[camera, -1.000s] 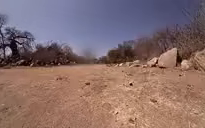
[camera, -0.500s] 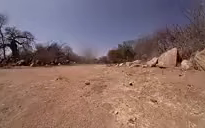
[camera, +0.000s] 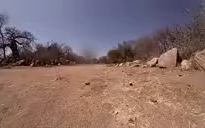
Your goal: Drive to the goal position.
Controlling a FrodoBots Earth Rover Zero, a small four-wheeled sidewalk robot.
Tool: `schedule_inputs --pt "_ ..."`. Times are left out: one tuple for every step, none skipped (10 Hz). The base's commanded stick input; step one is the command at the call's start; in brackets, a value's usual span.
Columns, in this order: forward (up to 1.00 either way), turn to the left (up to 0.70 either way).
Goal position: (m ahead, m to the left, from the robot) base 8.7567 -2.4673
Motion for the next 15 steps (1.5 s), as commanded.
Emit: schedule_inputs --pt "-1.0 0.0" --pt "-1.0 0.0" --pt "-1.0 0.0" --pt "-0.75 0.11" --pt "-0.32 0.31" --pt "0.0 0.45" --pt "0.0 0.45" --pt "0.0 0.45" --pt "0.0 0.45" --pt "0.0 0.45" --pt "0.0 0.45" --pt "0.0 0.45" --pt "0.0 0.45" --pt "0.0 0.45" --pt "0.0 0.45"
